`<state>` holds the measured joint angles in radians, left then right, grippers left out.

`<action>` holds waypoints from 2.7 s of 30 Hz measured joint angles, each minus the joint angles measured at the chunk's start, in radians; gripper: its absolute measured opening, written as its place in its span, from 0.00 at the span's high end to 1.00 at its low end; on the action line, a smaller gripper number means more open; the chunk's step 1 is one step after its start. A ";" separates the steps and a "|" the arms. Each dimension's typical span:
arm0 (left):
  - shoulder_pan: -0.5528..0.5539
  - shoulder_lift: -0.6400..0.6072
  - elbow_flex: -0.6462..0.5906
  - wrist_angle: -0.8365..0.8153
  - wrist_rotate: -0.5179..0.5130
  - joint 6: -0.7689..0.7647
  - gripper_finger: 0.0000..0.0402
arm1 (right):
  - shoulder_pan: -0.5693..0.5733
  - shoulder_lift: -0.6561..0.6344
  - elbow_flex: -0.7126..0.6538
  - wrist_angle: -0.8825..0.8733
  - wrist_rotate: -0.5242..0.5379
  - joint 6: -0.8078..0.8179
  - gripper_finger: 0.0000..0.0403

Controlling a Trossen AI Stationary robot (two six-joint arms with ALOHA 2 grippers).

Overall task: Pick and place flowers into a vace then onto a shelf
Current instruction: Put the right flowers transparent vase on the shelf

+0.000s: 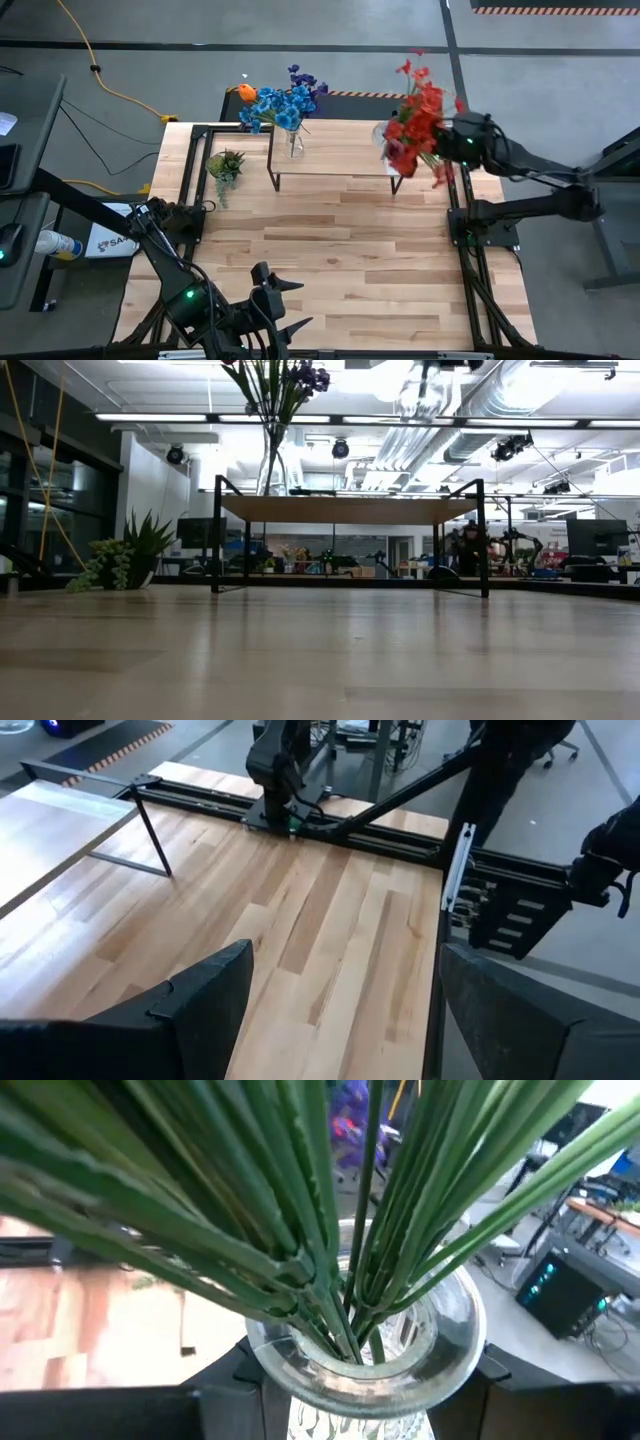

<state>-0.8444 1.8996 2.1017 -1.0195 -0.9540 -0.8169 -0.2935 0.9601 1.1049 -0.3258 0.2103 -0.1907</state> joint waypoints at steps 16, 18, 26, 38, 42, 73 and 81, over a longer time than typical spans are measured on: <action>0.000 0.000 0.000 -0.002 0.001 0.000 0.12 | -0.257 0.125 0.000 0.061 -0.284 0.054 0.62; 0.000 0.000 0.000 -0.002 0.001 0.000 0.12 | -0.270 0.132 0.000 0.062 -0.307 0.056 0.62; 0.000 0.000 0.000 -0.002 0.001 0.000 0.12 | -0.302 0.159 0.000 0.015 -0.329 0.058 0.62; 0.000 0.000 0.000 -0.004 0.001 0.000 0.12 | -0.317 0.161 0.000 -0.044 -0.384 0.082 0.62; 0.000 0.000 0.000 -0.003 0.001 0.000 0.12 | -0.317 0.161 0.000 -0.045 -0.396 0.089 0.62; 0.000 0.000 0.000 -0.003 0.000 0.001 0.12 | -0.314 0.187 -0.008 -0.082 -0.429 0.103 0.62; 0.000 0.000 0.000 -0.003 0.000 0.000 0.12 | -0.314 0.187 -0.008 -0.107 -0.427 0.095 0.62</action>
<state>-0.8443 1.8996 2.1016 -1.0229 -0.9535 -0.8165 -0.6071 1.1473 1.0966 -0.4331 -0.2169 -0.0957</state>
